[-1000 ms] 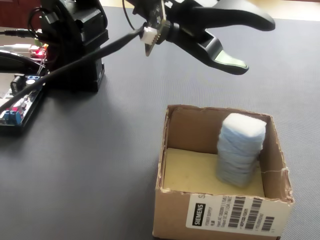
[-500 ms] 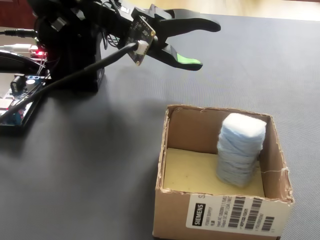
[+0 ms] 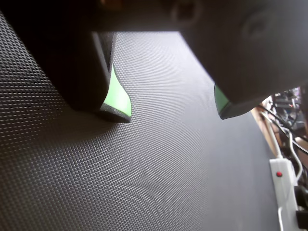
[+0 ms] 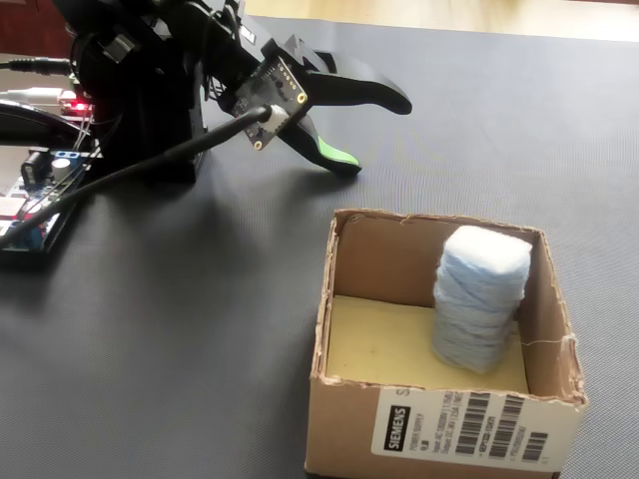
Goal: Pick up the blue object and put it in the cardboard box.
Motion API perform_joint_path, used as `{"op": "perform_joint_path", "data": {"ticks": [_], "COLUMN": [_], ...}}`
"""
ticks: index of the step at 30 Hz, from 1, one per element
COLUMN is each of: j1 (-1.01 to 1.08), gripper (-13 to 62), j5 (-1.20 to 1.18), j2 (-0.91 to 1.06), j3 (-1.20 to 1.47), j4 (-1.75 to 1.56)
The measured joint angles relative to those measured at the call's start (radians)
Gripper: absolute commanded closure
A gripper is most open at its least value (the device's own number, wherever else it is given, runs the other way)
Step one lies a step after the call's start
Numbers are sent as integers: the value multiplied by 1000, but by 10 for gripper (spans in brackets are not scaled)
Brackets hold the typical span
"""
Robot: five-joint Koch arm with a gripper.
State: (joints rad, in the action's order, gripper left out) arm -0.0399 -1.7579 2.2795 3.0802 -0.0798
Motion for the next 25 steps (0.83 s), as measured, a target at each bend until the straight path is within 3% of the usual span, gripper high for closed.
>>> {"op": "perform_joint_path", "data": {"ticks": [25], "j1": [14], "gripper": [153], "j5": [-2], "j2": [0], "j3": [0], "j4": [15]}}
